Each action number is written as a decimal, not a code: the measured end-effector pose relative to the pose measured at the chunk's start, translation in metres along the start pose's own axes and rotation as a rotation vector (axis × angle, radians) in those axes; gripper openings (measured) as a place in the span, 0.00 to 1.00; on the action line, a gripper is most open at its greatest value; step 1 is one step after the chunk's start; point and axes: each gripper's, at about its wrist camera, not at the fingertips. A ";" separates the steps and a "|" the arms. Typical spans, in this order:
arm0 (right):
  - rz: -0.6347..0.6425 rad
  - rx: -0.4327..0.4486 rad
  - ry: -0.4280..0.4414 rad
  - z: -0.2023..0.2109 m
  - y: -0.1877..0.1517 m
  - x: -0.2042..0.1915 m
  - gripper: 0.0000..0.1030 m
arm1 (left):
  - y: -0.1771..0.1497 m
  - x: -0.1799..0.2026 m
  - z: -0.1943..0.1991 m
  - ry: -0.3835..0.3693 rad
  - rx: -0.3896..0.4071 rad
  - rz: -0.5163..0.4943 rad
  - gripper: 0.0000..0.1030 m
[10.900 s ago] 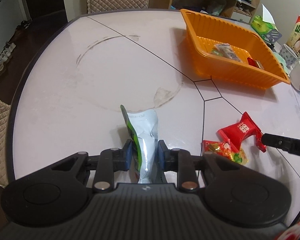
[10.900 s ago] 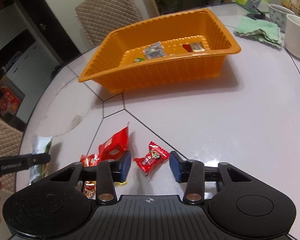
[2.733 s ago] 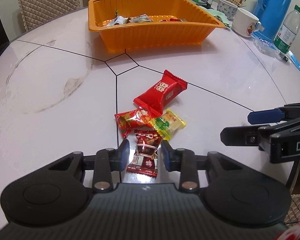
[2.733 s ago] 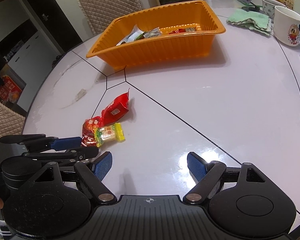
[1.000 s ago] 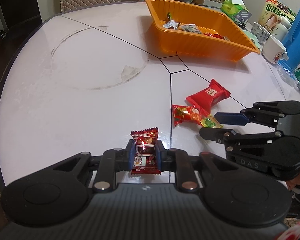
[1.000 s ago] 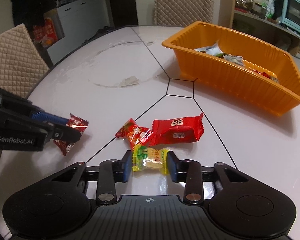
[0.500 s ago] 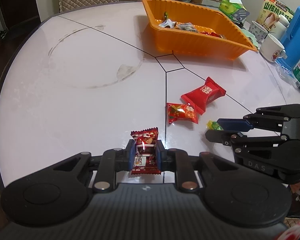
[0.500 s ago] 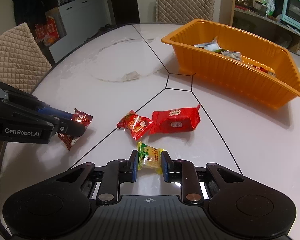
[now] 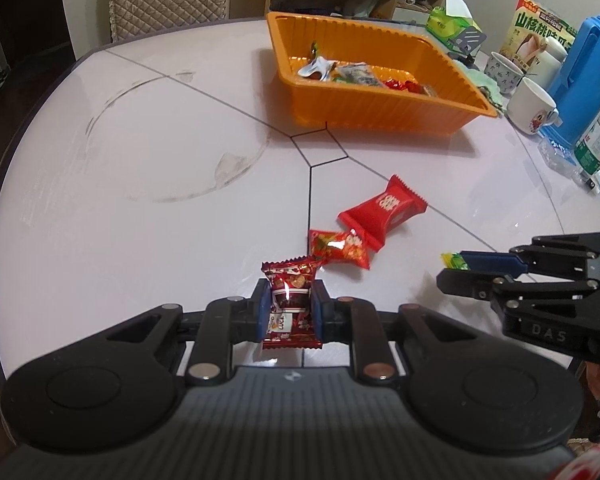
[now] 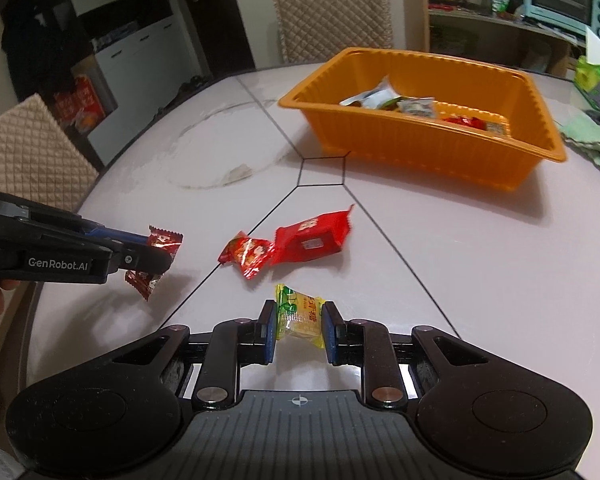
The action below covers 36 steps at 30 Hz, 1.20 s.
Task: Organize snacks
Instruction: 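Carry the dark red packet with the left tool and yellow-green candy with the right tool to the tray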
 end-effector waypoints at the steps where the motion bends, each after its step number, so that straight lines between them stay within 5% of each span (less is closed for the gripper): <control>1: -0.008 0.004 0.000 0.003 0.000 0.002 0.23 | 0.002 0.001 0.000 -0.002 0.002 0.000 0.18; 16: -0.124 0.098 -0.024 0.032 0.026 0.040 0.23 | 0.048 0.016 0.002 -0.030 0.070 -0.062 0.18; 36: -0.196 0.275 -0.076 0.027 0.133 0.139 0.23 | 0.185 0.060 -0.051 -0.093 0.176 -0.176 0.18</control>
Point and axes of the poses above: each gripper's, at about its wrist camera, not at the fingertips, and z roughly against the way its jaws point, x to its right, y to its top, and after that the axes turned 1 degree about -z, right-handed
